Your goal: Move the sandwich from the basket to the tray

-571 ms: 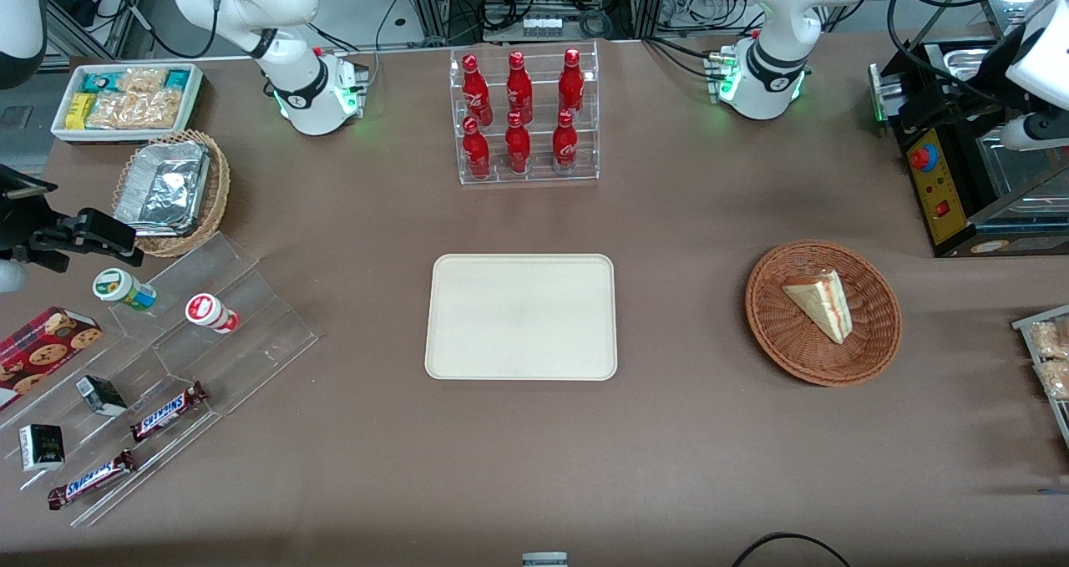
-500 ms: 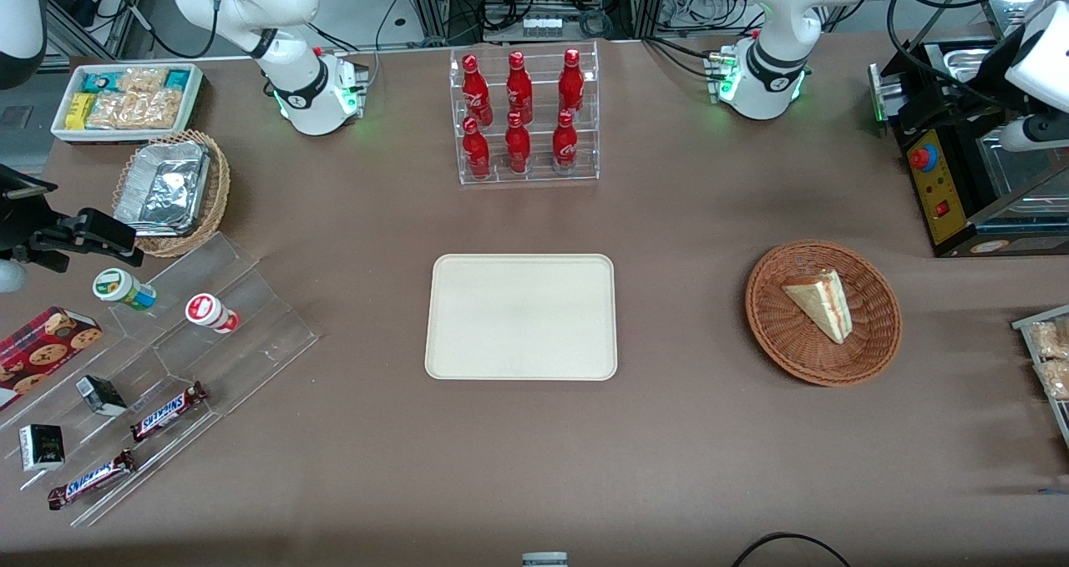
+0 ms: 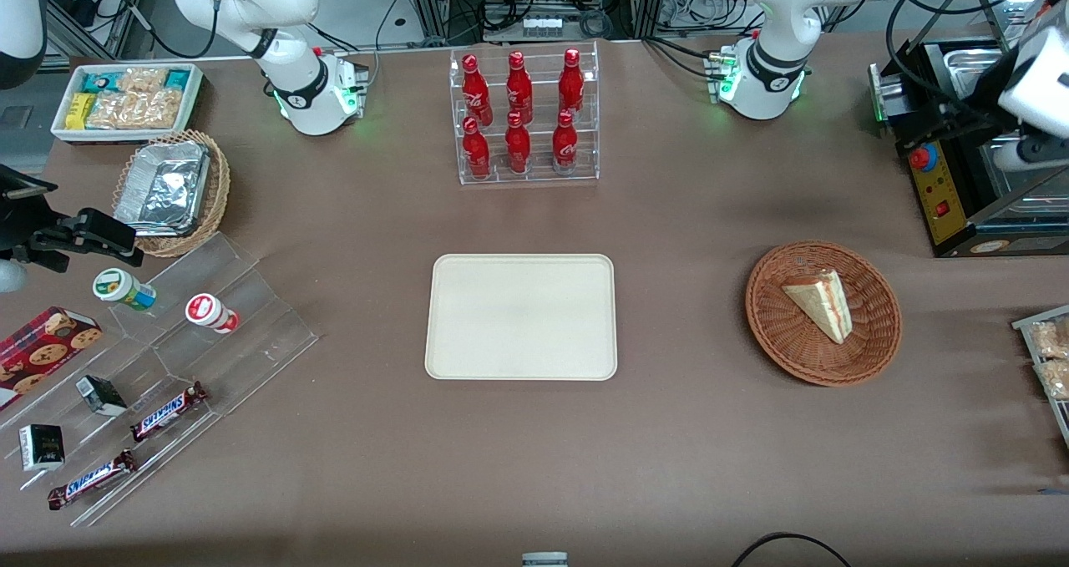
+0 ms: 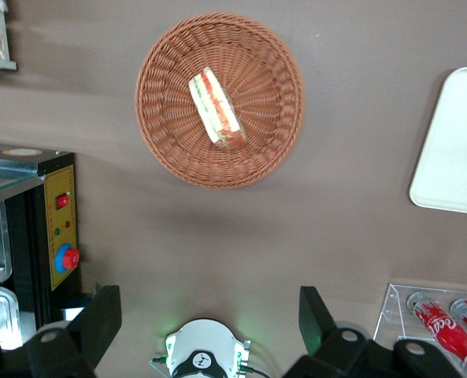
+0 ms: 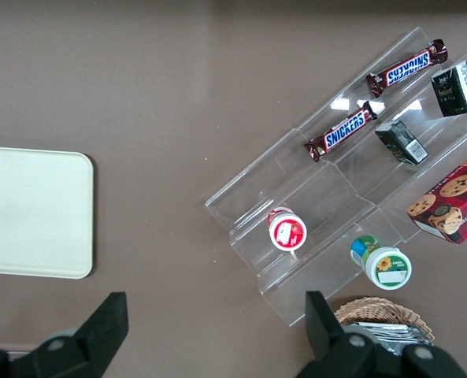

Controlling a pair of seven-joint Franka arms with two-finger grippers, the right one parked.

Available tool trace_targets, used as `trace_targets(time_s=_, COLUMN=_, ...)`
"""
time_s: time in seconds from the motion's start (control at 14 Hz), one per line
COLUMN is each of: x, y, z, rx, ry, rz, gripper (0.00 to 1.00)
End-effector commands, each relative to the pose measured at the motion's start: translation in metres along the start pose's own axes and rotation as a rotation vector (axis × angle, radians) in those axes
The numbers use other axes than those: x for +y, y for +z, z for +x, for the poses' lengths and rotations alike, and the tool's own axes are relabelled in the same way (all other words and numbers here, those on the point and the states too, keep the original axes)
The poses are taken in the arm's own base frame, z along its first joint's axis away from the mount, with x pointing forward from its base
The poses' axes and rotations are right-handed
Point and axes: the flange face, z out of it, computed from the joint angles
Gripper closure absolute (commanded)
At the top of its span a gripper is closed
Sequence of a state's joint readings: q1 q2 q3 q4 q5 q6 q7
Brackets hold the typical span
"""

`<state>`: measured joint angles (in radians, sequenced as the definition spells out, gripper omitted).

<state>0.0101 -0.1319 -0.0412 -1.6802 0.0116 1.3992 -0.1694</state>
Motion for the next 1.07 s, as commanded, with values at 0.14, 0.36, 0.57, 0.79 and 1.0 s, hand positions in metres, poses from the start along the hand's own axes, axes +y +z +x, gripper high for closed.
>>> trace_targets(time_s=0.14, x=-0.005, y=0.038, z=0.027, rx=-0.053, ry=-0.126, rz=0.051, gripper=0.0)
trace_targets(time_s=0.36, x=-0.015, y=0.069, z=0.038, rx=-0.02, ry=-0.271, rz=0.021, gripper=0.0)
trace_targets(time_s=0.57, x=-0.01, y=0.107, z=0.052, rx=0.028, ry=-0.421, rz=0.01, gripper=0.0)
trace_targets(time_s=0.79, x=-0.01, y=0.151, z=0.061, rx=0.065, ry=-0.502, rz=-0.004, gripper=0.0)
trace_targets(time_s=1.0, x=-0.007, y=0.209, z=0.061, rx=0.091, ry=-0.507, rz=-0.016, gripper=0.0)
